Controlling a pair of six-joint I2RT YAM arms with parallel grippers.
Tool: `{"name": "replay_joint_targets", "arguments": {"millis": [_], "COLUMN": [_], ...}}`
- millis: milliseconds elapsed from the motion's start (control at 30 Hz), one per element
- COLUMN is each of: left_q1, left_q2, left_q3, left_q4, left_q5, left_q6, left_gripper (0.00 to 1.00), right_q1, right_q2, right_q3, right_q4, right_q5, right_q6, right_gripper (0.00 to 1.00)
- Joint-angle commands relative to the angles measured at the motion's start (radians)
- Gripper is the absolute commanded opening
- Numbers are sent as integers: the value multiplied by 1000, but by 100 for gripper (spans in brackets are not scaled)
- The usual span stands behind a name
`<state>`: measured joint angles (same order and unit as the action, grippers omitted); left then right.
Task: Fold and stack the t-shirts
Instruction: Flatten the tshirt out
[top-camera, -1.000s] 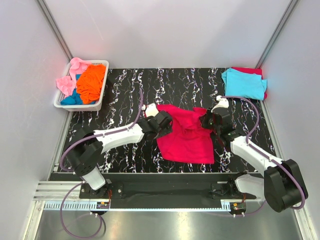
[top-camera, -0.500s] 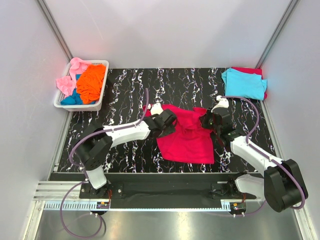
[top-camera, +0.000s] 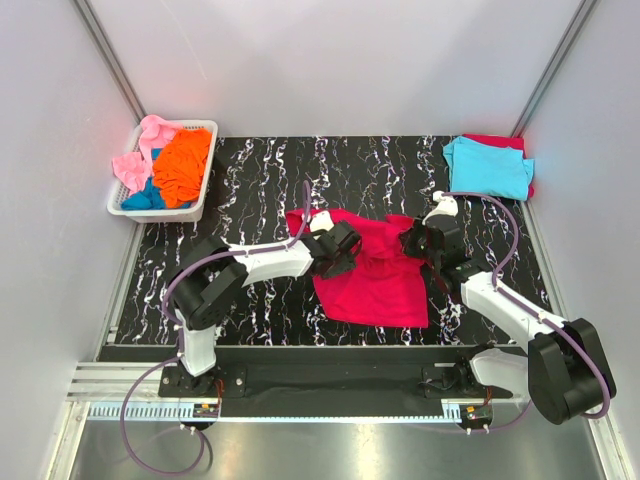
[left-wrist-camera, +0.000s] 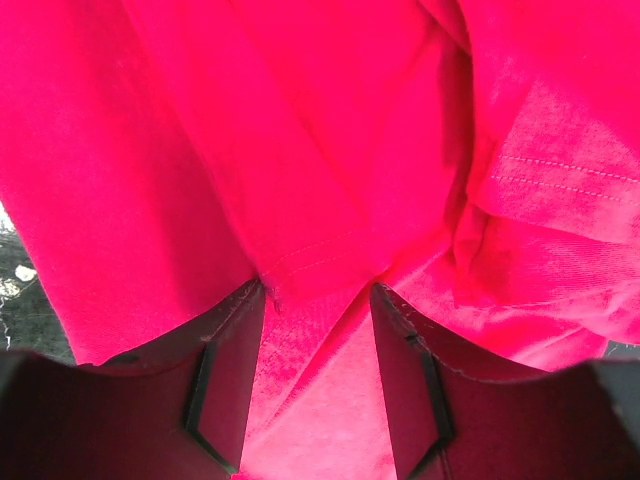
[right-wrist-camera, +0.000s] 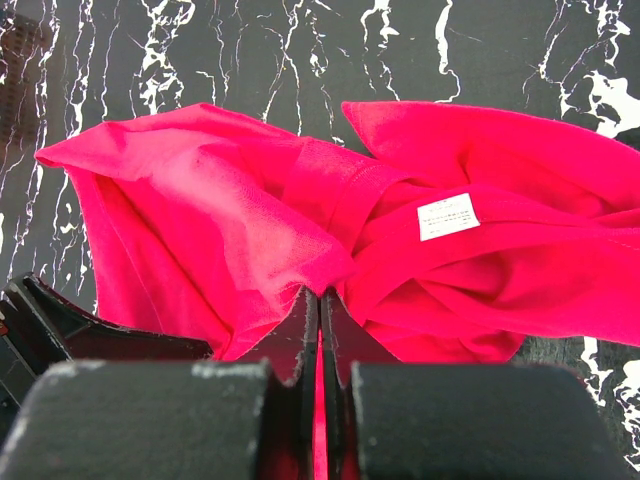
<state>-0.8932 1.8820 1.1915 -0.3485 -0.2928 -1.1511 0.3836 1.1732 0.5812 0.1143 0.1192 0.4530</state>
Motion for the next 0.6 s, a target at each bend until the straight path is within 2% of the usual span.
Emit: {"name": "replay_joint_targets", "arguments": {"millis": [0, 133, 233, 567], "left_q1": [-1, -1, -1, -1], "left_q2": [-23, -18, -27, -37], "left_q3": [13, 14, 13, 13], "left_q4": [-1, -6, -15, -32], "left_q5": [-31, -34, -46, -71], "left_q6": [-9, -10, -7, 8], "left_gripper": [52, 51, 44, 2], "right_q1": [-9, -9, -9, -9], "right_q2": [2, 9, 17, 34], "right_q3": [14, 14, 16, 23], "right_q4": [19, 21, 21, 19], "right_q5": [13, 13, 13, 8], "right_q6": [9, 12, 12, 16], "right_gripper": [0, 0, 0, 0]}}
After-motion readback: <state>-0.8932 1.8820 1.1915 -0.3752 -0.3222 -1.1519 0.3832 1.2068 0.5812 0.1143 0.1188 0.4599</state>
